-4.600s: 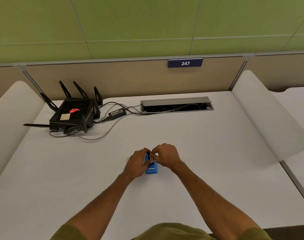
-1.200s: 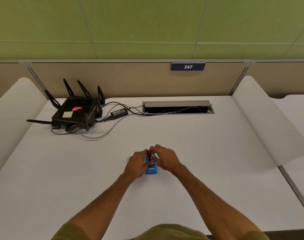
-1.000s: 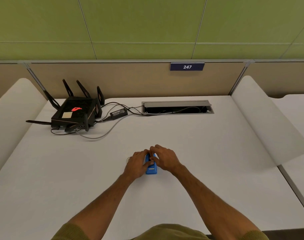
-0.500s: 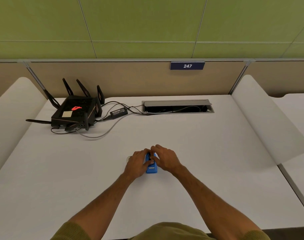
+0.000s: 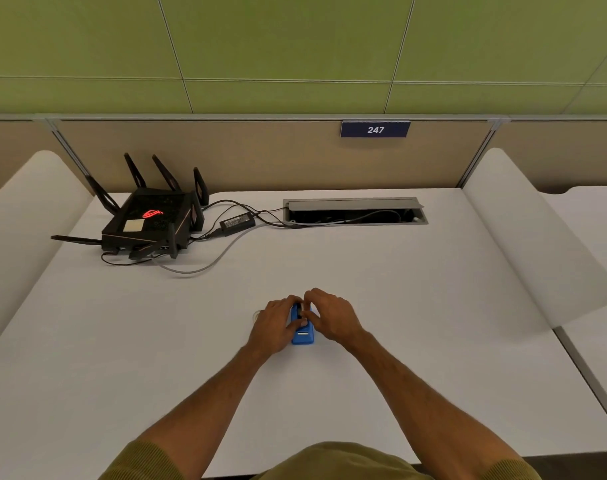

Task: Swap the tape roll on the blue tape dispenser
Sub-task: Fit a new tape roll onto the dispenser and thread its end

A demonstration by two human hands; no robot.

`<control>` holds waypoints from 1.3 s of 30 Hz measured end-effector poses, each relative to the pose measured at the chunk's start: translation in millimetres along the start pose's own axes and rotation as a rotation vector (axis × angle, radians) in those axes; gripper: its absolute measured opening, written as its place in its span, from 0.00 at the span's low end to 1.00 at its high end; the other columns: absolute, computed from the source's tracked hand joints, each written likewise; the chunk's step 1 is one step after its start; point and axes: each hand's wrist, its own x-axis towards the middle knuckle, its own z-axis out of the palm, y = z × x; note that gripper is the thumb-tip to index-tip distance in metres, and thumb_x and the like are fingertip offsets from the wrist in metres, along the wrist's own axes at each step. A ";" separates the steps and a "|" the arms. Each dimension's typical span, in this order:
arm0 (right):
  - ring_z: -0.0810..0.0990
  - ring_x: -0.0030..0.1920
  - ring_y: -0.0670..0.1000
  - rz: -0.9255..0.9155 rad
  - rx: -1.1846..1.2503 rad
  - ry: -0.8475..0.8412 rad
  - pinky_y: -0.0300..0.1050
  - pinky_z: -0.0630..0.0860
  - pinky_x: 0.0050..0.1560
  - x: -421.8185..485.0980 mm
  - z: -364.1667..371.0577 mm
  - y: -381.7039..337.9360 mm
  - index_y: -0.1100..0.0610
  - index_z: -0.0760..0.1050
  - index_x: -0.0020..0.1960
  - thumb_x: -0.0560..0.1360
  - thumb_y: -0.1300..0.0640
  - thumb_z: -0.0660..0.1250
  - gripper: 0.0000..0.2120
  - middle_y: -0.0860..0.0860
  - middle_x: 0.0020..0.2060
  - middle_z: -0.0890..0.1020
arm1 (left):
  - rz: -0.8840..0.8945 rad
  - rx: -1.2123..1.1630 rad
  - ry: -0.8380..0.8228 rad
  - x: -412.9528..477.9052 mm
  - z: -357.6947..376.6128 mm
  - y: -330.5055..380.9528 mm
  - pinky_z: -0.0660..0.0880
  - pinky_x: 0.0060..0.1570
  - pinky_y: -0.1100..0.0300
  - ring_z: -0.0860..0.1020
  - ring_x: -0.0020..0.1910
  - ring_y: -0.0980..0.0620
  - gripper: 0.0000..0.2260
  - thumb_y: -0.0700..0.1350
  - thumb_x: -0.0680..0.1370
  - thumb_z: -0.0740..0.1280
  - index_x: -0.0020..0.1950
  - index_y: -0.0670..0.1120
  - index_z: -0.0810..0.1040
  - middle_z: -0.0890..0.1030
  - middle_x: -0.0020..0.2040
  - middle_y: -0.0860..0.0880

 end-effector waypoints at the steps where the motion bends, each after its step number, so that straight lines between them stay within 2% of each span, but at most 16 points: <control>1: 0.84 0.52 0.55 -0.001 -0.003 0.000 0.41 0.73 0.46 0.2 0.2 0.3 0.56 0.77 0.63 0.86 0.49 0.64 0.13 0.51 0.58 0.82 | 0.002 0.003 0.001 0.1 -0.1 -0.4 0.72 0.73 0.52 0.74 0.72 0.48 0.21 0.54 0.83 0.67 0.74 0.49 0.72 0.79 0.71 0.50; 3: 0.84 0.52 0.55 0.005 0.002 0.003 0.41 0.73 0.46 -0.1 0.5 0.7 0.56 0.76 0.63 0.86 0.48 0.64 0.13 0.51 0.58 0.82 | 0.005 0.005 0.002 0.4 0.0 -0.6 0.72 0.73 0.52 0.74 0.72 0.48 0.21 0.54 0.83 0.67 0.74 0.49 0.72 0.79 0.71 0.50; 7: 0.85 0.55 0.54 0.034 0.020 0.009 0.45 0.80 0.55 -1.7 2.8 0.1 0.54 0.75 0.67 0.85 0.47 0.64 0.15 0.49 0.63 0.82 | -0.004 0.002 0.002 0.3 0.7 -0.6 0.72 0.73 0.52 0.74 0.72 0.49 0.21 0.54 0.83 0.67 0.74 0.49 0.72 0.79 0.71 0.50; 12: 0.85 0.52 0.54 0.034 -0.020 0.024 0.39 0.72 0.47 -3.2 4.8 -0.8 0.55 0.77 0.64 0.86 0.46 0.63 0.14 0.50 0.61 0.83 | 0.007 -0.021 0.009 -0.6 1.2 -1.6 0.73 0.73 0.52 0.74 0.72 0.48 0.20 0.53 0.83 0.67 0.73 0.49 0.73 0.80 0.70 0.50; 14: 0.85 0.53 0.53 0.035 -0.021 0.027 0.39 0.73 0.48 -4.3 5.6 -0.7 0.54 0.76 0.65 0.86 0.45 0.62 0.15 0.49 0.61 0.83 | 0.002 -0.018 0.011 -0.4 0.5 -1.2 0.73 0.73 0.52 0.75 0.72 0.49 0.20 0.54 0.83 0.67 0.73 0.49 0.73 0.80 0.70 0.50; 17: 0.85 0.58 0.52 0.039 0.010 0.027 0.43 0.80 0.57 -5.4 4.9 -1.0 0.52 0.74 0.70 0.86 0.44 0.62 0.17 0.47 0.65 0.83 | 0.000 -0.025 0.012 -0.5 0.5 -1.0 0.72 0.73 0.52 0.75 0.72 0.49 0.21 0.54 0.83 0.67 0.74 0.49 0.72 0.80 0.70 0.50; 22: 0.84 0.66 0.51 -0.011 -0.086 0.018 0.44 0.80 0.66 -10.2 6.1 3.7 0.50 0.74 0.76 0.86 0.45 0.62 0.20 0.47 0.69 0.83 | -0.002 -0.037 0.007 -0.5 -0.3 -1.0 0.71 0.75 0.52 0.74 0.72 0.48 0.21 0.54 0.83 0.68 0.74 0.49 0.73 0.79 0.71 0.50; 28: 0.87 0.55 0.55 -0.080 -0.162 0.067 0.47 0.82 0.57 -14.0 8.1 4.7 0.54 0.82 0.67 0.86 0.48 0.63 0.16 0.51 0.57 0.89 | -0.010 -0.016 0.006 0.1 -0.1 -1.0 0.71 0.75 0.53 0.74 0.73 0.48 0.21 0.55 0.83 0.68 0.73 0.49 0.73 0.79 0.71 0.50; 31: 0.87 0.52 0.56 -0.124 -0.182 0.083 0.47 0.81 0.52 -14.6 8.5 5.1 0.54 0.83 0.65 0.86 0.49 0.63 0.15 0.51 0.55 0.89 | -0.038 -0.017 0.002 0.2 0.3 -0.7 0.70 0.76 0.53 0.74 0.73 0.48 0.22 0.56 0.83 0.67 0.75 0.49 0.72 0.78 0.72 0.49; 36: 0.88 0.44 0.58 -0.173 -0.168 0.146 0.49 0.83 0.44 -18.3 8.4 7.7 0.56 0.87 0.58 0.84 0.52 0.69 0.11 0.52 0.49 0.90 | -0.035 -0.007 0.005 0.5 0.5 -1.7 0.71 0.75 0.54 0.75 0.73 0.48 0.22 0.56 0.83 0.67 0.74 0.49 0.72 0.79 0.72 0.49; 39: 0.88 0.49 0.57 -0.152 -0.168 0.096 0.50 0.84 0.50 -17.4 6.4 4.2 0.55 0.86 0.60 0.85 0.50 0.66 0.13 0.50 0.54 0.90 | -0.020 -0.008 0.003 0.4 -0.2 -1.8 0.71 0.75 0.54 0.75 0.72 0.48 0.22 0.56 0.82 0.67 0.73 0.49 0.73 0.79 0.71 0.49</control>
